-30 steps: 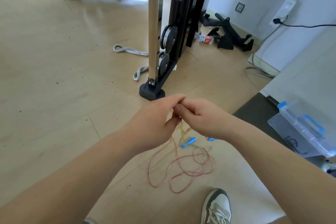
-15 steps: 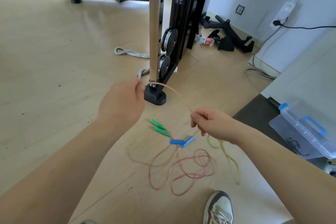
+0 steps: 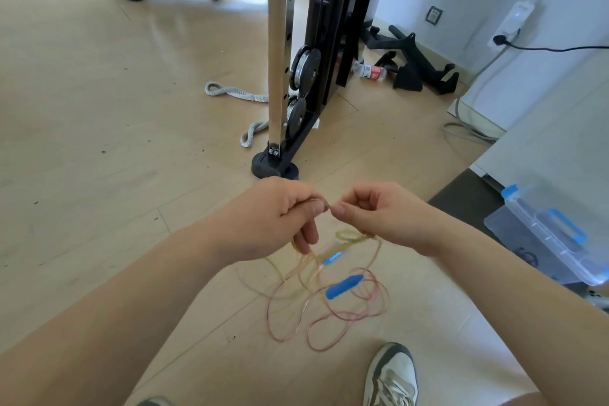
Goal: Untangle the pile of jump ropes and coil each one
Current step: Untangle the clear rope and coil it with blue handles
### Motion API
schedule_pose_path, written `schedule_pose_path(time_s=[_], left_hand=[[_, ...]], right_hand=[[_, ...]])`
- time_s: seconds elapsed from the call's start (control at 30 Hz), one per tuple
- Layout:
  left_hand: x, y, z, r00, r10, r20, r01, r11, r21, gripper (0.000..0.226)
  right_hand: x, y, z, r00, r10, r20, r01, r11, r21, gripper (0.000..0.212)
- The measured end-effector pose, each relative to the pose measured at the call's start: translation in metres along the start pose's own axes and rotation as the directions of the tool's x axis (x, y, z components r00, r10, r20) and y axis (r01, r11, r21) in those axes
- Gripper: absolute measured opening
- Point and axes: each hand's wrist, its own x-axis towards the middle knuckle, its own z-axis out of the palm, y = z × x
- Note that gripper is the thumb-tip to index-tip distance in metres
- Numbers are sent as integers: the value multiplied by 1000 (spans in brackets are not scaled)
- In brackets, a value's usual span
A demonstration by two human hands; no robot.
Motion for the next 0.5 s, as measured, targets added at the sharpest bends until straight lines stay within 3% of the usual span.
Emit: schedule_pose_path(time_s=[0.03,0.1,0.13,0.2,0.27,0.33,0.4,0.5], left_hand=[[-1,4,-1,1000,-9,-28,5,993,-115,23],[2,10,-8,955,-25,-295,-76,942,-327,28],[3,11,-15,885,-59,-462,-141,912,-386,30],[7,10,-28,770,-123,-626,-166,909,-382,31],[6,0,-29,825,-158,-543,55,978,-201,27],[3,-11,-19,918,-224,-329,279,951,132,15],[0,-14,-5,953,-177,-247,264,885,385,42],[0,-6,6,983,11,-181,57,930,364,68]], right_hand=[[0,5,-3,999,25,26,-25,1000,-16,30],[0,18,-6,995,89,51,-81,987,-140,22],[0,25,-8,987,145,69,-126,967,-223,19],[-4,35,-9,955,282,93,-231,902,-364,29],[-4,39,-6,933,352,76,-294,866,-404,39],[-3,32,-2,948,316,35,-283,888,-363,42],[-2,20,1,968,250,16,-232,917,-325,41],[-5,-1,7,984,157,88,-121,938,-325,38]])
